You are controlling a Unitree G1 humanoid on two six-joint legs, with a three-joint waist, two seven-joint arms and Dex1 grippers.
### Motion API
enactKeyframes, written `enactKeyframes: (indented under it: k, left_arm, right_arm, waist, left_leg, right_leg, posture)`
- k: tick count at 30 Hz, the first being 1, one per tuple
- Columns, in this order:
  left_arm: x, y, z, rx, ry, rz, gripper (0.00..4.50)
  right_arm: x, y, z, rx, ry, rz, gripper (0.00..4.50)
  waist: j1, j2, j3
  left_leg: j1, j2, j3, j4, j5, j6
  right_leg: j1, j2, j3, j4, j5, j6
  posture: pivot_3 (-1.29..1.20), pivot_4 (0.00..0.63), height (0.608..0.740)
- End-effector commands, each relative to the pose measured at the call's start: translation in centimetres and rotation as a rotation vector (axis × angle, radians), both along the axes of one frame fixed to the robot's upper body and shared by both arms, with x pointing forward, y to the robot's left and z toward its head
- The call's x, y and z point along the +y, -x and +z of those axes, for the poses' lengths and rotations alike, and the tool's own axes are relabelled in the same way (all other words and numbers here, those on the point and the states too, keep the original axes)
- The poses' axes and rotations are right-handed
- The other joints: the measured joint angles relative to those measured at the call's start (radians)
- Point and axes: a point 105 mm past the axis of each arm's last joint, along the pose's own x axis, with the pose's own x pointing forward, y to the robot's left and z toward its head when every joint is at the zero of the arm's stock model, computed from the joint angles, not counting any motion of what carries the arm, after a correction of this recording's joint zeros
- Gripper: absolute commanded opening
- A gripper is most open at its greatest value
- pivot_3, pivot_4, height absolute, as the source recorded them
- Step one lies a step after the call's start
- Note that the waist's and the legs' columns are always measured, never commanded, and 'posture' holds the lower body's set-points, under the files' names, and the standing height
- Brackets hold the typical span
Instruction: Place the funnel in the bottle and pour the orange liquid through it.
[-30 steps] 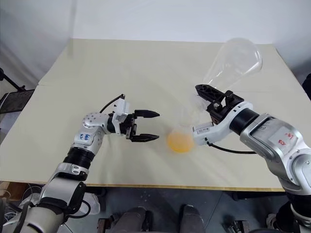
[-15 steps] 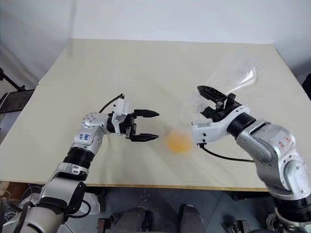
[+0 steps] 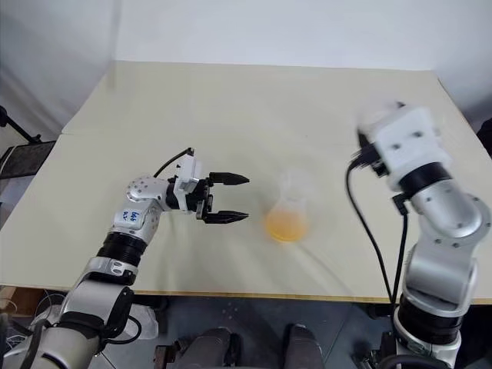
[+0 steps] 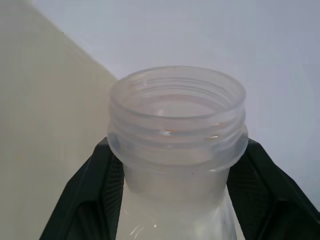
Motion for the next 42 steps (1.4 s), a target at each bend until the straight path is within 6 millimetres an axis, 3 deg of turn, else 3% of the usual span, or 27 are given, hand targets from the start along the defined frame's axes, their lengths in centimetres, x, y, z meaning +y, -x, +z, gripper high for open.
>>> enactKeyframes:
  k: [1, 5, 9, 19, 22, 25, 38, 42]
  left_arm:
    - [-0.1, -0.3, 1.5, -0.053, 0.011, 0.000, 4.50]
    - [-0.1, -0.3, 1.5, -0.055, 0.009, 0.002, 4.50]
    - [-0.2, -0.3, 1.5, -0.054, 0.013, 0.002, 4.50]
    - [-0.2, -0.3, 1.5, -0.052, 0.014, 0.007, 4.50]
    - [-0.2, -0.3, 1.4, -0.049, 0.015, 0.010, 4.50]
    - [-0.2, -0.3, 1.5, -0.046, 0.019, 0.016, 4.50]
    - [0.0, -0.9, 2.3, 0.020, 0.071, 0.075, 4.50]
    - [0.0, -0.9, 2.0, 0.029, 0.052, 0.080, 4.50]
  right_arm:
    - [-4.8, 0.0, 0.1, -0.047, -0.225, -0.110, 2.45]
    - [-7.5, -0.1, -1.9, -0.035, -0.438, -0.122, 2.45]
    - [-9.4, -0.1, -4.4, -0.016, -0.532, -0.151, 2.45]
    - [-9.9, -0.5, -7.6, 0.042, -0.553, -0.146, 2.45]
    - [-9.8, -0.3, -8.1, 0.051, -0.540, -0.143, 3.41]
    - [-9.6, 0.1, -7.5, 0.036, -0.509, -0.135, 4.43]
    - [-7.3, 2.3, -1.9, -0.017, -0.363, -0.039, 4.47]
    - [-7.0, 2.6, -1.3, -0.018, -0.338, -0.027, 4.47]
  waist:
    - [0.000, 0.000, 0.000]
    - [-0.003, 0.000, 0.000]
    - [-0.007, 0.000, 0.000]
    - [-0.008, 0.000, 0.000]
    - [-0.006, 0.000, 0.000]
    - [-0.005, 0.000, 0.000]
    - [0.000, 0.000, 0.000]
    - [0.000, 0.000, 0.000]
  left_leg:
    - [0.000, 0.000, 0.000, 0.000, 0.000, 0.000]
    - [0.001, 0.000, 0.001, -0.001, 0.000, 0.000]
    - [0.001, 0.000, 0.001, -0.001, 0.000, 0.000]
    - [0.002, 0.000, 0.002, -0.001, 0.000, 0.000]
    - [0.002, 0.000, 0.002, -0.001, 0.000, 0.000]
    - [0.002, 0.000, 0.002, -0.001, 0.000, 0.000]
    - [0.002, 0.000, 0.002, 0.000, 0.000, 0.000]
    - [0.001, 0.000, 0.002, 0.000, 0.000, 0.000]
  right_leg:
    - [0.000, 0.000, 0.000, 0.000, 0.000, 0.000]
    - [-0.001, 0.000, 0.000, 0.002, 0.000, 0.000]
    - [-0.001, 0.000, 0.000, 0.003, 0.000, 0.000]
    - [-0.001, 0.000, 0.002, 0.004, 0.000, 0.000]
    - [-0.001, 0.000, 0.002, 0.003, 0.000, 0.000]
    - [-0.001, 0.000, 0.002, 0.003, 0.000, 0.000]
    - [-0.001, -0.001, 0.002, 0.003, 0.000, 0.000]
    - [-0.001, -0.001, 0.002, 0.003, 0.000, 0.000]
  posture:
    - [0.00, 0.150, 0.740]
    - [0.00, 0.150, 0.740]
    - [0.00, 0.150, 0.740]
    - [0.00, 0.150, 0.740]
    - [0.00, 0.150, 0.740]
    - [0.00, 0.150, 0.740]
    - [0.00, 0.150, 0.740]
    - [0.00, 0.150, 0.740]
